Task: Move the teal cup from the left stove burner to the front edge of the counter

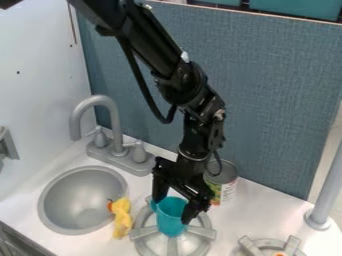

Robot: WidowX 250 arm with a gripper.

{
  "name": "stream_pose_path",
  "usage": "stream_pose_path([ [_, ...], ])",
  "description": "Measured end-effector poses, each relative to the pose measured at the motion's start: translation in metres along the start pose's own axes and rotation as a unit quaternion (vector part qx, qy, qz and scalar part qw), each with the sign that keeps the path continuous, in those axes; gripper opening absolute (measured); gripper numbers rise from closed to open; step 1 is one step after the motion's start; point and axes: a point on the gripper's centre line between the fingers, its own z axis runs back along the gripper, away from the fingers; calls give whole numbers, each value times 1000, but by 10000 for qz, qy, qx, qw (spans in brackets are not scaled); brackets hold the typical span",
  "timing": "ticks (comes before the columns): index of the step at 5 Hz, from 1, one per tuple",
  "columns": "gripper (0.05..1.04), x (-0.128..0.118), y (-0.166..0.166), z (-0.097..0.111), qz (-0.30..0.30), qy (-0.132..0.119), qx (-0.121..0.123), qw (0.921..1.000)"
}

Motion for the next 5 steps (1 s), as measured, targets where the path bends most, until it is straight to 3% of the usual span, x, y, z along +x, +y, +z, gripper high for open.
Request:
stream_pose_path([
  [2, 1003, 12, -6, -10, -44, -52, -98, 9999],
  [4, 964, 13, -12, -35, 14, 193, -167, 9997],
  [5, 668, 12, -13, -40, 37, 255, -164, 9995],
])
